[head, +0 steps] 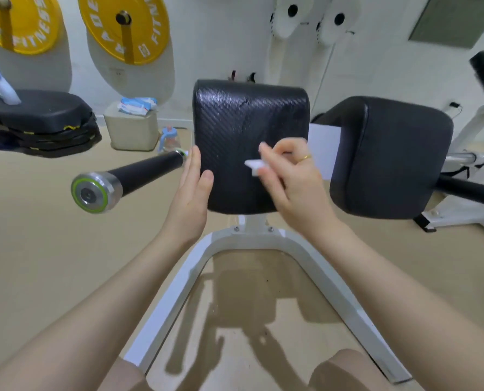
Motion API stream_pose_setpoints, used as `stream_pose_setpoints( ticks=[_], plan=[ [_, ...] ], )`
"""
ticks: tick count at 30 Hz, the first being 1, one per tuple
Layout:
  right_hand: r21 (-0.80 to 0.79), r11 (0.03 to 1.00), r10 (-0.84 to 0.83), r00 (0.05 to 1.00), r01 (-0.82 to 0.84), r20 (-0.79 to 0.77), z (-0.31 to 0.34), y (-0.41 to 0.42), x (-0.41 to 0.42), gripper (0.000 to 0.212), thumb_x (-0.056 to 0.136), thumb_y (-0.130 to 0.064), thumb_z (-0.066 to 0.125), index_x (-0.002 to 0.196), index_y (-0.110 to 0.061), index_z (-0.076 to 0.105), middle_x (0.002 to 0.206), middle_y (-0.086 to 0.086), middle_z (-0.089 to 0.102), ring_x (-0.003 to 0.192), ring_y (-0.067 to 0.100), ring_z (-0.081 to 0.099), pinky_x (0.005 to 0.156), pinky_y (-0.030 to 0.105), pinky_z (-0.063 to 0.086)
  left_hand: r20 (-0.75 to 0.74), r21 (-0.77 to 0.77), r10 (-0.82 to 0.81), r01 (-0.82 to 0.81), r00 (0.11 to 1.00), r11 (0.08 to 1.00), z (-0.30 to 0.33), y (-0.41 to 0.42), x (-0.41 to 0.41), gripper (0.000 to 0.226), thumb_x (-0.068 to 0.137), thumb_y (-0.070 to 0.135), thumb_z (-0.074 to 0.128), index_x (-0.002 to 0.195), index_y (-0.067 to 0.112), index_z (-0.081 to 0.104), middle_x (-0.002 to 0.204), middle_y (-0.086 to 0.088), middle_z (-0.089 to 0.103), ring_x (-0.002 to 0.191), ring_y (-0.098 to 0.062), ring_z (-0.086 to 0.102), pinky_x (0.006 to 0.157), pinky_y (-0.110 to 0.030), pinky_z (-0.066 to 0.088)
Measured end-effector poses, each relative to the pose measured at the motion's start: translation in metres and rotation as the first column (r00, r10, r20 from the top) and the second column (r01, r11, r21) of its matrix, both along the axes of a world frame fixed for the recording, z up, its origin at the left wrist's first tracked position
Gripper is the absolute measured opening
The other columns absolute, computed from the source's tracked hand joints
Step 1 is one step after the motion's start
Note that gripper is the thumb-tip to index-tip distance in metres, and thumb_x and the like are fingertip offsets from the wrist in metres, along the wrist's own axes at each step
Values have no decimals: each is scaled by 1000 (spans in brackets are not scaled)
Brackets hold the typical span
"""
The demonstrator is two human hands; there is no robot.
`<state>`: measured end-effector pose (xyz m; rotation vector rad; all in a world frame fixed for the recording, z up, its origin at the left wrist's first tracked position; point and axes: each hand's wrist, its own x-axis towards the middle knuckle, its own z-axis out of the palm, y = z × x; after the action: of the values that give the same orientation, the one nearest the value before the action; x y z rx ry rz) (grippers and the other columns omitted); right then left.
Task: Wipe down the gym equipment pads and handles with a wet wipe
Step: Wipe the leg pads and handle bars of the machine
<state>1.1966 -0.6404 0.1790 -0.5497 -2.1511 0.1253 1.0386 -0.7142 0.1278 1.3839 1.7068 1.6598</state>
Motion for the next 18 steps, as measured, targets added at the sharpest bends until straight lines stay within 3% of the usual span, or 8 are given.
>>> stream_pose_setpoints(
  ticks=[4, 7, 10, 14, 18],
  plan=[
    [131, 966, -203, 969, 221, -142, 31, 42, -25, 33, 84, 6, 51, 115, 3, 62, 95, 20, 59, 85, 32, 58, 73, 31, 47, 47, 4, 23, -23, 999, 1000, 6, -1, 3, 67, 88, 42, 25, 148, 16, 11, 157, 7, 9, 143, 0, 5, 120, -31, 5],
    [65, 955, -269, 937, 289, -223, 39, 56, -43, 31, 82, 7, 55, 111, 4, 61, 99, 19, 66, 93, 34, 60, 83, 27, 41, 59, 0, 14, -14, 998, 1000, 10, -2, 4, 68, 87, 42, 24, 148, 17, 11, 157, 9, 8, 142, 2, 5, 120, -27, 4],
    [24, 965, -246, 935, 260, -255, 34, 51, -64, 24, 83, 1, 55, 106, 4, 64, 104, 20, 67, 98, 34, 62, 90, 32, 44, 109, -7, -9, 10, 994, 1000, 13, -2, 1, 67, 86, 45, 24, 148, 21, 12, 156, 14, 9, 141, 6, 7, 119, -25, 6],
    [148, 961, -214, 966, 235, -143, 18, 35, -98, 28, 76, 7, 61, 104, 6, 65, 114, 24, 64, 107, 36, 62, 95, 33, 44, 178, 28, -63, 59, 982, 998, 13, -3, -7, 65, 89, 49, 26, 148, 23, 21, 154, 15, 20, 139, 8, 15, 119, -26, 11],
    [266, 963, -48, 998, 36, 37, 4, 8, -111, 41, 78, 0, 42, 113, 7, 61, 120, 24, 61, 113, 36, 58, 97, 35, 44, 291, 92, -131, 109, 948, 990, 17, -5, -9, 61, 94, 53, 27, 146, 23, 28, 150, 16, 30, 133, 13, 27, 111, -11, 22]
  ],
)
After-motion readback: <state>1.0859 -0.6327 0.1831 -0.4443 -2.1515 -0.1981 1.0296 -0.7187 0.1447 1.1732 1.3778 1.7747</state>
